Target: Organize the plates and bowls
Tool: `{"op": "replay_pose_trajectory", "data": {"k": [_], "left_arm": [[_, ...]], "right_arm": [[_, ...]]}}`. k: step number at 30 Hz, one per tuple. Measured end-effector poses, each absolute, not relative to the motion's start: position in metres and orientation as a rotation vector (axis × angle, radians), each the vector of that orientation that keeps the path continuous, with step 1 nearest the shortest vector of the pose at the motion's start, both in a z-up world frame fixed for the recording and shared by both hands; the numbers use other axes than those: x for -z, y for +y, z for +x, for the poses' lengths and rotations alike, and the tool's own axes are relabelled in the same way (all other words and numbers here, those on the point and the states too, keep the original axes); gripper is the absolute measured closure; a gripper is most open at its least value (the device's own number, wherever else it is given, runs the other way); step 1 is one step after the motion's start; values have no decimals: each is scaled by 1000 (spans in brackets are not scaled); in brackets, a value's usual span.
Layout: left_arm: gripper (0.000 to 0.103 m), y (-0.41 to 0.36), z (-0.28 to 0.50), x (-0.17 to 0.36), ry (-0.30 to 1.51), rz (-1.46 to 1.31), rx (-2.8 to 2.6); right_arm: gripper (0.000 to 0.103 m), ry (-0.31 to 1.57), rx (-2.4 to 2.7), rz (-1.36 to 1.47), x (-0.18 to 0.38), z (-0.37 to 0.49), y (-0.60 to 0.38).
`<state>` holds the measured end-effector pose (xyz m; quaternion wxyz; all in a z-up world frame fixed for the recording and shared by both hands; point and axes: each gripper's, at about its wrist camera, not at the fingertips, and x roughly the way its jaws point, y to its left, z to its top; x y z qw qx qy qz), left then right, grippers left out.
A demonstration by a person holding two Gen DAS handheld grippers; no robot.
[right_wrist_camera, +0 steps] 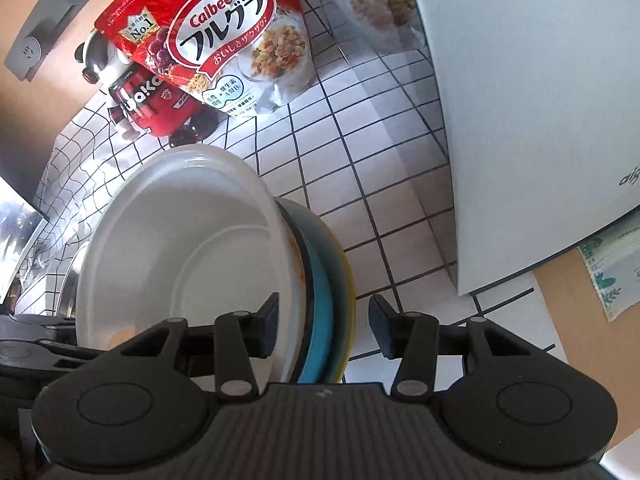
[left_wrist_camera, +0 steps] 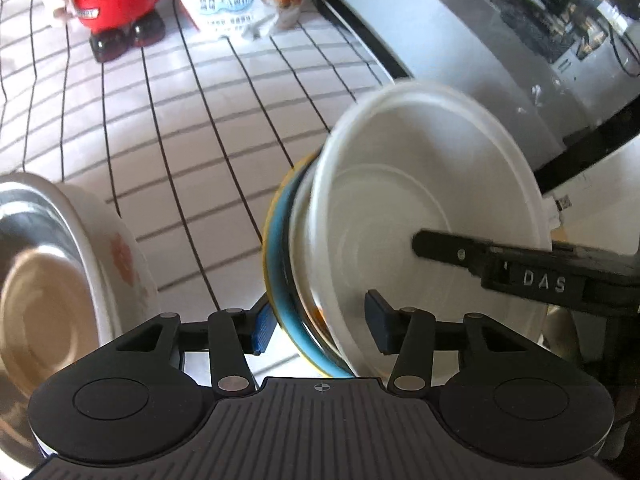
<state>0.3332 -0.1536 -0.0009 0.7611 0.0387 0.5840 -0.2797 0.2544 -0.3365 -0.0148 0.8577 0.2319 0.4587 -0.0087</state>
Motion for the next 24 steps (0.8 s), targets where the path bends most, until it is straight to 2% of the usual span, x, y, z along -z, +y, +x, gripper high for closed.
{"op": "replay_pose_trajectory", "data": {"k": [5, 10, 24], "left_arm": [[51, -153, 347, 5, 1276, 75, 607], [40, -167, 361, 14, 1303, 81, 647], [40, -173, 371, 18, 1375, 101, 656]], "right_arm": [[56, 973, -5, 491, 16, 255, -333], [56, 975, -10, 498, 18, 254, -333], [57, 955, 27, 439, 16, 255, -327]]}}
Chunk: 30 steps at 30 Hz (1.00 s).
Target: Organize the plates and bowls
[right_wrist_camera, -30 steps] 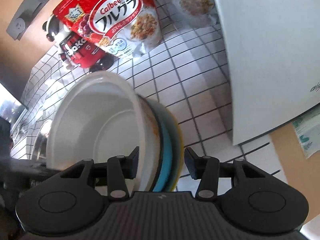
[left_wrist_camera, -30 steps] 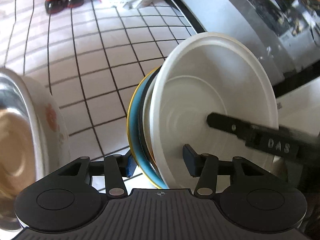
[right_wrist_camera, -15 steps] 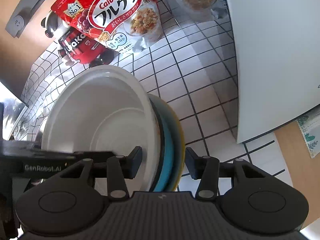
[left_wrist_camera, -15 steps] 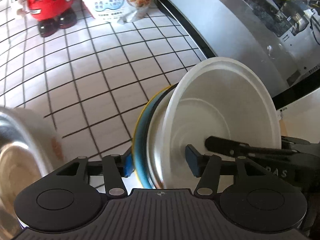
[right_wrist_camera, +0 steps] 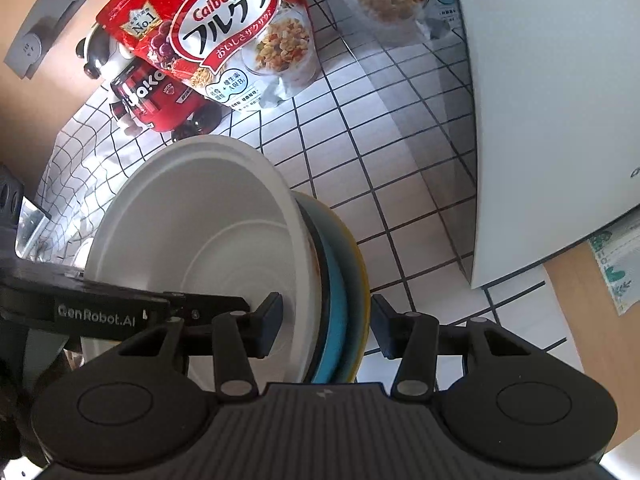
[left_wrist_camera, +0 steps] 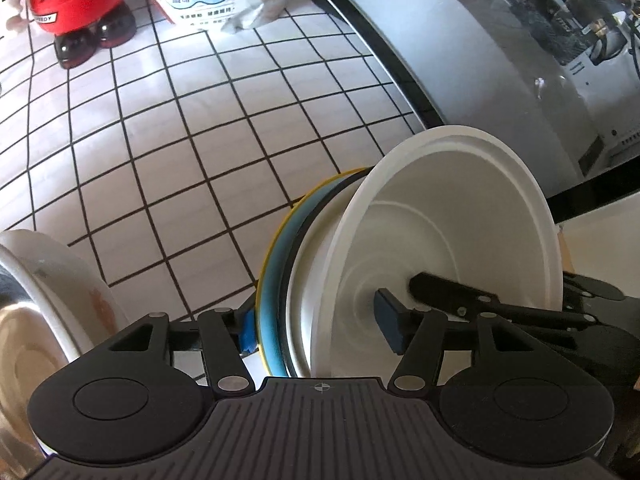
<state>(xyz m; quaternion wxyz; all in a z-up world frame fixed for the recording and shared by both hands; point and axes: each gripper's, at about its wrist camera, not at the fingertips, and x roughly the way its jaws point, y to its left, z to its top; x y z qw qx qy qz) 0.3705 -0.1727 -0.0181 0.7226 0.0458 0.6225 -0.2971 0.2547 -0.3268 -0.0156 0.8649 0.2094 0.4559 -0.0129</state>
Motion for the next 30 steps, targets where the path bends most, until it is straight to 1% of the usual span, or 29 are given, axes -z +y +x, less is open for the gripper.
{"op": "replay_pose_trajectory", "data": {"k": [2, 4, 9, 11, 16, 21, 24, 30], "left_arm": [[40, -173, 371, 18, 1374, 100, 656], [40, -172, 370, 18, 1372, 100, 658], [40, -172, 370, 18, 1369, 96, 655], [40, -172, 369, 17, 1372, 98, 653], [42, -179, 364, 18, 1378, 103, 681], [41, -185, 358, 18, 1367, 123, 692], [41, -184, 358, 17, 1364, 130, 701], [41, -186, 358, 18, 1370, 136, 709]], "right_arm": [[59, 930, 60, 376, 11, 253, -323], [59, 910, 81, 354, 8, 253, -325], [59, 953, 12, 492, 18, 258, -338], [63, 960, -4, 503, 19, 258, -336], [63, 975, 16, 517, 18, 253, -340], [63, 972, 33, 517, 17, 247, -345], [59, 977, 30, 480, 16, 247, -341], [59, 984, 22, 475, 17, 247, -342]]}}
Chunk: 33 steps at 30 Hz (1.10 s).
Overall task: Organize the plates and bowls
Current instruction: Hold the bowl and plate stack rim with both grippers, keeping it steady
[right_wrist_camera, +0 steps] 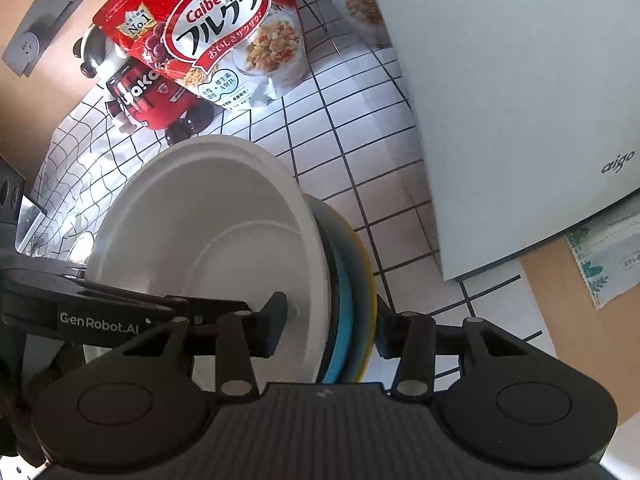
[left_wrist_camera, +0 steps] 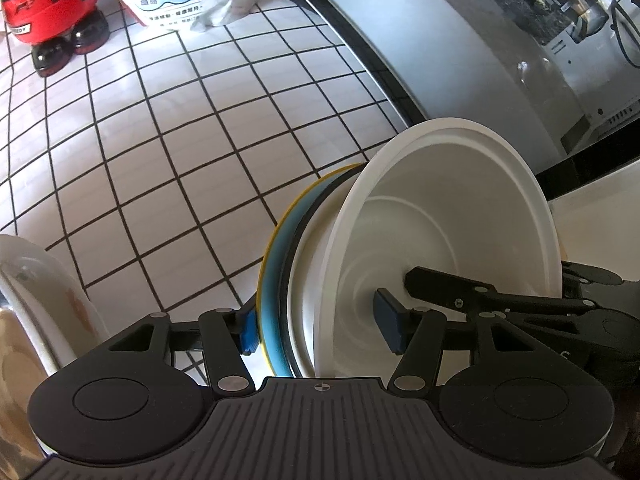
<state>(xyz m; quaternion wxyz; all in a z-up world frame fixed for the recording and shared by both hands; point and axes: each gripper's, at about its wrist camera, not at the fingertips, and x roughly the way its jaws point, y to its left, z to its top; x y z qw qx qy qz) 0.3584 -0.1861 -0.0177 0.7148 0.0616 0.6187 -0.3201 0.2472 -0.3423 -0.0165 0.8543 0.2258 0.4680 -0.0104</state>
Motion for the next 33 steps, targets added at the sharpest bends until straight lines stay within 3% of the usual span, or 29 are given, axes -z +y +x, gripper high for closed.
{"op": "replay_pose_trajectory", "data": {"k": [23, 33], "left_arm": [[46, -184, 357, 15, 1386, 99, 686], [48, -181, 359, 18, 1402, 104, 717]], "right_arm": [[54, 1004, 27, 510, 16, 246, -341], [54, 969, 42, 362, 6, 245, -332]]}}
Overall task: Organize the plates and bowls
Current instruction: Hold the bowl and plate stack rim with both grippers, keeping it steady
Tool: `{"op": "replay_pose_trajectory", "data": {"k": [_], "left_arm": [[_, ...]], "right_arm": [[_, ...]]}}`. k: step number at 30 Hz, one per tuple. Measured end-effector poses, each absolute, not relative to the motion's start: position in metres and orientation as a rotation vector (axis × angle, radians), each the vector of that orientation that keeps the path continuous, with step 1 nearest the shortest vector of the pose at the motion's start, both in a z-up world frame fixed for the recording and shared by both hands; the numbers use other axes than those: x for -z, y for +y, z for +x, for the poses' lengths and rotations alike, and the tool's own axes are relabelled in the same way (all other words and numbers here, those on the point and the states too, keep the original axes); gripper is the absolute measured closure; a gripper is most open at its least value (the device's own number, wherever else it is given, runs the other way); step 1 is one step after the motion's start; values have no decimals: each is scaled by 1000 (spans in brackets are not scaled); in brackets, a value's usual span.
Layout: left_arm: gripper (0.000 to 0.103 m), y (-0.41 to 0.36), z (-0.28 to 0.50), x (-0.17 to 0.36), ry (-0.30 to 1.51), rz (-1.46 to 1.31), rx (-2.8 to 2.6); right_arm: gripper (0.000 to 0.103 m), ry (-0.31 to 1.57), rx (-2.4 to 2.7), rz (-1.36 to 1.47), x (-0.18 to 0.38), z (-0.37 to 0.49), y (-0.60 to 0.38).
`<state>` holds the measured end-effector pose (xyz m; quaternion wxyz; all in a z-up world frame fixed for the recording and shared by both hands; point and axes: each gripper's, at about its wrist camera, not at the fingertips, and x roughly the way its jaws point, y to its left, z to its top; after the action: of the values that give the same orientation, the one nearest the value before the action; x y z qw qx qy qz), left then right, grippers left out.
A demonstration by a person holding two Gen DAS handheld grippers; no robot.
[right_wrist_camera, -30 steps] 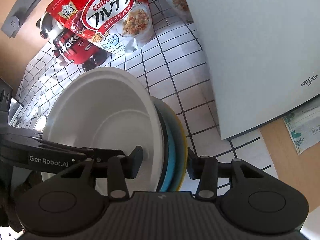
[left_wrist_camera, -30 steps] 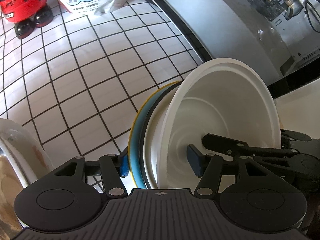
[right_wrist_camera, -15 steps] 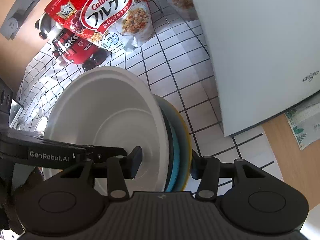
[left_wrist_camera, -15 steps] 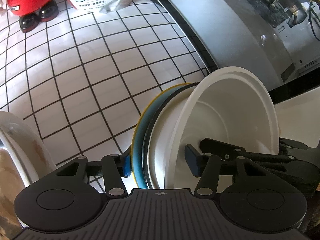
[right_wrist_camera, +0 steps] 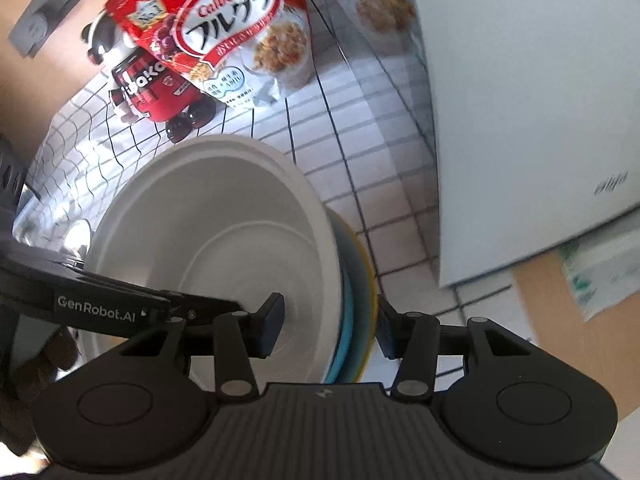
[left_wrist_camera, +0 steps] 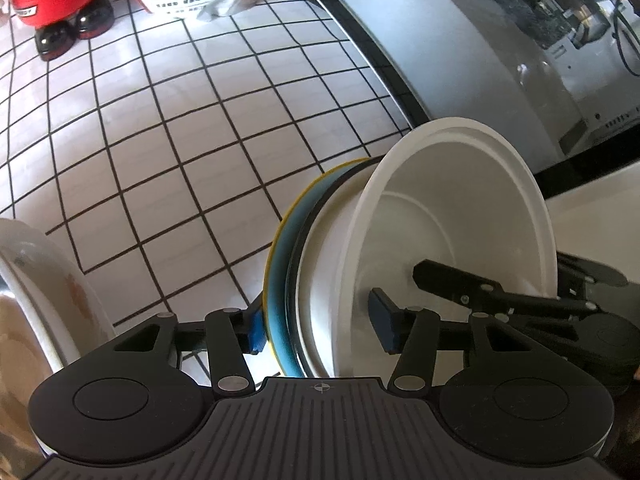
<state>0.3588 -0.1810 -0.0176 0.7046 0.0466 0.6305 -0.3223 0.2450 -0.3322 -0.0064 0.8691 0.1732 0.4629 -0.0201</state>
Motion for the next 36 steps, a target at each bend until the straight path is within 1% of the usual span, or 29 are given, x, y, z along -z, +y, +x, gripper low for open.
{"op": "replay_pose_trajectory", "data": {"k": [4, 10, 15, 28, 36], "left_arm": [[47, -182, 358, 17, 1401, 115, 721], [48, -182, 358, 16, 1401, 112, 723], [48, -182, 357, 16, 1399, 107, 716], [48, -181, 356, 16, 1411, 77, 699], [49, -182, 355, 5, 1392, 62, 704]], "right_arm": [[48, 1005, 17, 462, 18, 247, -345], [49, 1044, -73, 576, 29, 245, -345], [52, 1033, -50, 594, 28, 246, -345], [52, 1048, -23, 578, 25, 248, -343], [51, 1032, -13, 560, 14, 246, -343]]}}
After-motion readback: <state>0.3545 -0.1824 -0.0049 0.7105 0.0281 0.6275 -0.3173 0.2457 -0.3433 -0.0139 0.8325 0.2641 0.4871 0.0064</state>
